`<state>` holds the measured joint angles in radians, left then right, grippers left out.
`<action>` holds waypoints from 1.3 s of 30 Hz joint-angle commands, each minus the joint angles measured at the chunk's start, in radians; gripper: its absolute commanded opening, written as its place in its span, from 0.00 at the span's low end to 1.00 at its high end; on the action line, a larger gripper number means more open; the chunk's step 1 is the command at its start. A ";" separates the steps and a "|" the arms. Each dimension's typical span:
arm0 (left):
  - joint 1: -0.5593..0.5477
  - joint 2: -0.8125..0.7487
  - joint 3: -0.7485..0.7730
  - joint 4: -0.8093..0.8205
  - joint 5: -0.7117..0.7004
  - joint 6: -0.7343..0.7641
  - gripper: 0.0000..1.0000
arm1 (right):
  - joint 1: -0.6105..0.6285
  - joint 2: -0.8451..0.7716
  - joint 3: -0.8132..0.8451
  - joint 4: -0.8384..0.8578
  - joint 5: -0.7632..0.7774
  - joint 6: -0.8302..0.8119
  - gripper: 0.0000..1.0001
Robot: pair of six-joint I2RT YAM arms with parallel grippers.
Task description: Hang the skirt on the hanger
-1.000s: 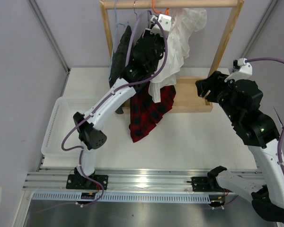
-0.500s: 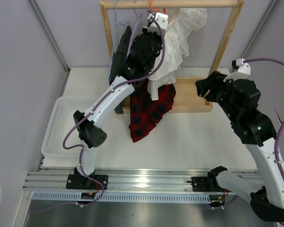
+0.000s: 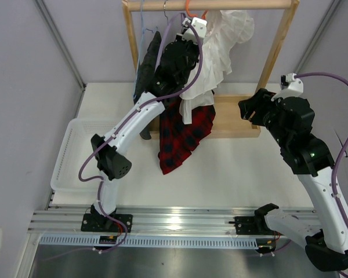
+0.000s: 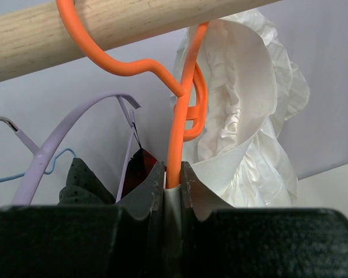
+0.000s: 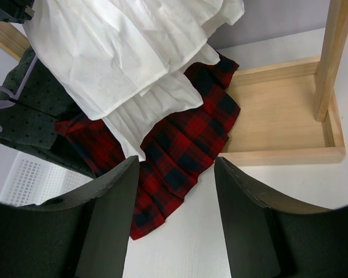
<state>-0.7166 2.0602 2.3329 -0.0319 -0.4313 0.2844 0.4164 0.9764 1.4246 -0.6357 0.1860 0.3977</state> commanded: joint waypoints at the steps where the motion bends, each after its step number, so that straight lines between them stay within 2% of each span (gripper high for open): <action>1: 0.006 -0.015 0.032 0.046 0.040 -0.039 0.00 | -0.010 -0.011 -0.004 0.048 -0.016 -0.014 0.60; 15: 0.008 -0.117 -0.098 0.063 0.059 -0.076 0.03 | -0.027 -0.018 -0.033 0.060 -0.033 -0.007 0.60; 17: 0.008 -0.127 -0.112 0.066 0.062 -0.079 0.07 | -0.028 -0.018 -0.033 0.060 -0.034 -0.007 0.60; 18: 0.008 -0.132 -0.118 0.070 0.063 -0.083 0.14 | -0.027 -0.018 -0.033 0.060 -0.036 -0.007 0.59; 20: 0.005 -0.150 -0.136 0.072 0.072 -0.091 0.18 | -0.028 -0.018 -0.035 0.060 -0.037 -0.005 0.60; 23: 0.000 -0.184 -0.179 0.095 0.077 -0.090 0.30 | -0.030 -0.018 -0.038 0.060 -0.036 -0.003 0.60; 24: 0.000 -0.195 -0.190 0.107 0.078 -0.090 0.37 | -0.028 -0.018 -0.038 0.060 -0.034 -0.005 0.60; 33: 0.000 -0.262 -0.196 0.092 0.123 -0.097 0.58 | -0.034 -0.013 -0.035 0.061 -0.048 -0.002 0.60; 39: -0.001 -0.290 -0.124 -0.069 0.106 -0.160 0.66 | -0.044 -0.019 -0.038 0.050 -0.056 -0.005 0.60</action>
<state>-0.7139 1.8355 2.1475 -0.0250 -0.3351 0.1749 0.3817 0.9733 1.3876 -0.6086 0.1459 0.3985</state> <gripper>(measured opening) 0.649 0.599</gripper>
